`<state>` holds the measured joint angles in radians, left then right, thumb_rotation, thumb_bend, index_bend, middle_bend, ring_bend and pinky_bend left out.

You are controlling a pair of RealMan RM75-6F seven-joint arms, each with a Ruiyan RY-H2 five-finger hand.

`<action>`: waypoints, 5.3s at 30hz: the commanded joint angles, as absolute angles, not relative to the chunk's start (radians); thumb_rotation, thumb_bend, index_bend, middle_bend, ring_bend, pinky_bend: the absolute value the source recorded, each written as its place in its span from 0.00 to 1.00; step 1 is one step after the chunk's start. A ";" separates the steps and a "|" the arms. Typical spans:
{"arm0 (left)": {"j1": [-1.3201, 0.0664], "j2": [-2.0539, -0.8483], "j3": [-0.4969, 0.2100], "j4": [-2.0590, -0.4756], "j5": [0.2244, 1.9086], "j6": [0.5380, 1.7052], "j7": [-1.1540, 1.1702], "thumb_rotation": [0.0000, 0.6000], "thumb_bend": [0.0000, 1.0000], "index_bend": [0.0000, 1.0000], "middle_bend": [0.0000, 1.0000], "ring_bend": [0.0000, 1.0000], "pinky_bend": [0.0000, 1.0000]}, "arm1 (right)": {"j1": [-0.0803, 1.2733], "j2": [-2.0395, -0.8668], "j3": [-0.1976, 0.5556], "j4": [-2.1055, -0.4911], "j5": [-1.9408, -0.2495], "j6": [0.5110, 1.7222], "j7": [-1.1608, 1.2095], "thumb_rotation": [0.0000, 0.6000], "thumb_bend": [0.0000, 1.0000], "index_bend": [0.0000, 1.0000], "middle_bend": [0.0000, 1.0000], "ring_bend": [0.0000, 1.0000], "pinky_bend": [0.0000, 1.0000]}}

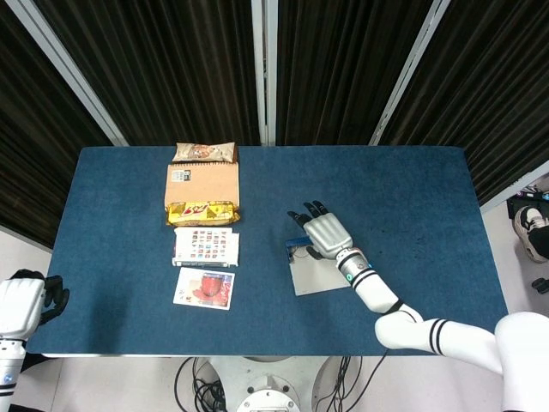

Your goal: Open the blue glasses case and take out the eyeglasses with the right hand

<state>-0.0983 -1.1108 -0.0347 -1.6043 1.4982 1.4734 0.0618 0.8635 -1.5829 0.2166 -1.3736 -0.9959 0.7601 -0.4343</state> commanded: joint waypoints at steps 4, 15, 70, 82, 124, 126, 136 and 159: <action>-0.098 -1.112 -0.035 -1.606 1.496 1.475 0.067 1.00 0.41 0.76 0.79 0.58 0.43 | 0.867 -1.536 0.181 -1.386 -0.937 0.716 -0.431 1.00 0.32 0.15 0.25 0.00 0.00; -0.098 -1.111 -0.035 -1.605 1.496 1.473 0.063 1.00 0.41 0.76 0.79 0.58 0.43 | 0.893 -1.561 0.172 -1.324 -0.932 0.709 -0.398 1.00 0.35 0.32 0.25 0.00 0.00; -0.099 -1.111 -0.034 -1.603 1.499 1.474 0.059 1.00 0.41 0.76 0.79 0.58 0.43 | 0.758 -1.822 0.124 -0.968 -1.298 1.166 -0.159 1.00 0.44 0.63 0.33 0.00 0.00; -0.099 -1.111 -0.035 -1.604 1.496 1.472 0.059 1.00 0.41 0.76 0.79 0.58 0.43 | 0.859 -1.844 0.237 -0.931 -1.182 0.929 -0.270 1.00 0.36 0.44 0.24 0.00 0.00; -0.099 -1.109 -0.034 -1.605 1.498 1.472 0.054 1.00 0.41 0.76 0.79 0.58 0.43 | 0.731 -1.674 0.139 -1.213 -1.187 0.874 -0.236 1.00 0.42 0.54 0.27 0.00 0.00; -0.099 -1.109 -0.034 -1.605 1.498 1.472 0.054 1.00 0.41 0.76 0.79 0.58 0.43 | 0.731 -1.675 0.139 -1.210 -1.196 0.877 -0.231 1.00 0.44 0.61 0.30 0.00 0.00; -0.100 -1.108 -0.034 -1.605 1.498 1.470 0.052 1.00 0.41 0.76 0.79 0.58 0.43 | 0.705 -1.566 0.070 -1.339 -1.418 0.980 -0.121 1.00 0.44 0.76 0.37 0.01 0.00; -0.099 -1.108 -0.033 -1.602 1.498 1.471 0.047 1.00 0.41 0.76 0.79 0.58 0.43 | 0.775 -1.511 0.063 -1.548 -1.423 0.901 -0.374 1.00 0.35 0.00 0.03 0.00 0.00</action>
<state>-0.0988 -1.1078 -0.0332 -1.6024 1.4985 1.4708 0.0469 0.8190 -1.5587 0.0584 -1.4934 -1.4300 0.8266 -0.3679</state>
